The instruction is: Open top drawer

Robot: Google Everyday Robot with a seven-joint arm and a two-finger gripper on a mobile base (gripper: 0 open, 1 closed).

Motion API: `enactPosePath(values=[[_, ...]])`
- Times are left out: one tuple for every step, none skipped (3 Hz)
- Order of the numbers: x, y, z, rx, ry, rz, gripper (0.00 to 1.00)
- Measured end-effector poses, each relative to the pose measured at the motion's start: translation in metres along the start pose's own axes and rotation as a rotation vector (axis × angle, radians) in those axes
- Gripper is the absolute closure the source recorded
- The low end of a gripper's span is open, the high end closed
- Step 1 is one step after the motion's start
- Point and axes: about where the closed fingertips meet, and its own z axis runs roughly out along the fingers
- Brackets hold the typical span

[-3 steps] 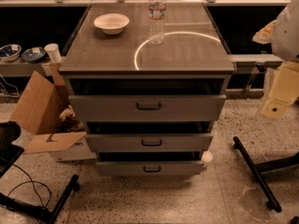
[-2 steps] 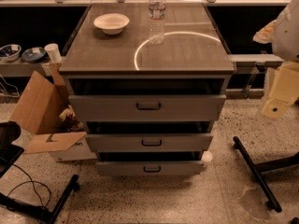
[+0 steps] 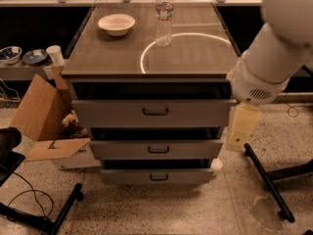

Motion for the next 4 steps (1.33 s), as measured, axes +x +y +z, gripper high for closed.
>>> enactPosePath(values=[[-0.008, -0.008, 0.078, -0.036, 0.006, -0.025, 0.0], [-0.008, -0.026, 0.136, -0.03, 0.024, -0.052, 0.0], [-0.004, -0.046, 0.174, -0.021, 0.058, -0.069, 0.0], [-0.008, -0.069, 0.199, -0.007, 0.096, -0.094, 0.0]])
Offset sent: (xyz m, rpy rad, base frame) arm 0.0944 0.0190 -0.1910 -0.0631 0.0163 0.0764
